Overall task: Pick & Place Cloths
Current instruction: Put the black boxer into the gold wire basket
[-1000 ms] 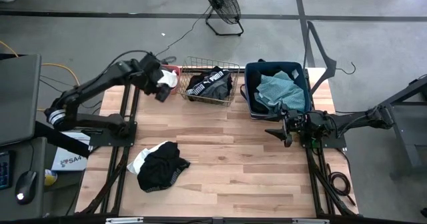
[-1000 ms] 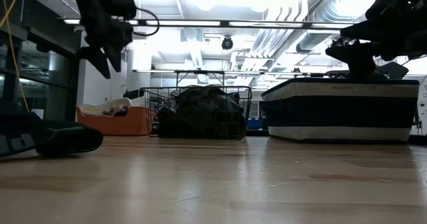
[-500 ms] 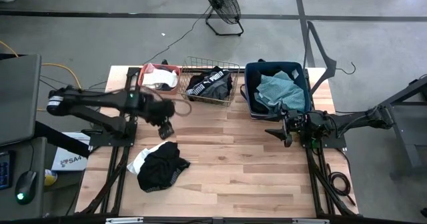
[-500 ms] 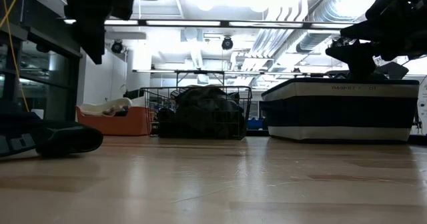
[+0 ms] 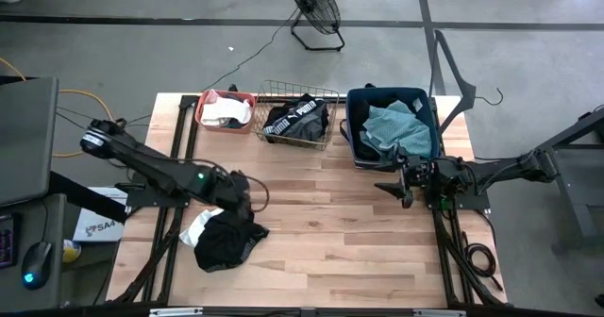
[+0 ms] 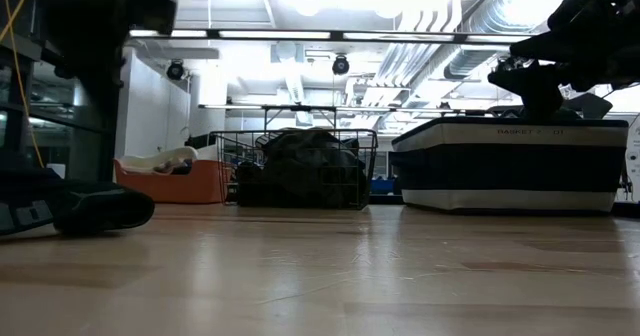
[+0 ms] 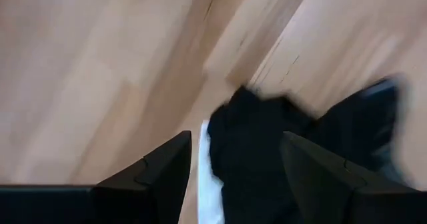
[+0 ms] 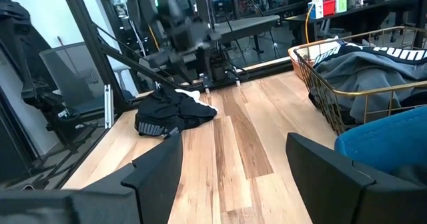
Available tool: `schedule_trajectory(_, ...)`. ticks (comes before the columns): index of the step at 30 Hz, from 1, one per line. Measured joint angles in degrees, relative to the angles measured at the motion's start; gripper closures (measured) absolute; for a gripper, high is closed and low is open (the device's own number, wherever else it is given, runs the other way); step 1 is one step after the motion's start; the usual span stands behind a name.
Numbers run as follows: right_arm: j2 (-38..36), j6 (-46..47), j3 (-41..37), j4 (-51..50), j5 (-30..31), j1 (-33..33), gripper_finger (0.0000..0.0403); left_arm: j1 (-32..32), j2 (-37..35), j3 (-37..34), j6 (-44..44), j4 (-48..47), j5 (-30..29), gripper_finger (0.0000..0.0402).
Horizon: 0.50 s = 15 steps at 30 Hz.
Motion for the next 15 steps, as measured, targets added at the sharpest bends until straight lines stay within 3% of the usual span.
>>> schedule_trajectory(5, 0.02, 0.0, 0.0, -0.13, 0.01, -0.01, 0.0144, -0.42, 4.28, -4.54, -6.01, 3.03, 4.79, 0.0178)
schedule_trajectory(15, 0.02, 0.0, 0.01, -0.13, 0.0, -0.01, 0.0144, -0.38, 6.59, -7.98, -8.52, 15.49, 12.31, 0.0178)
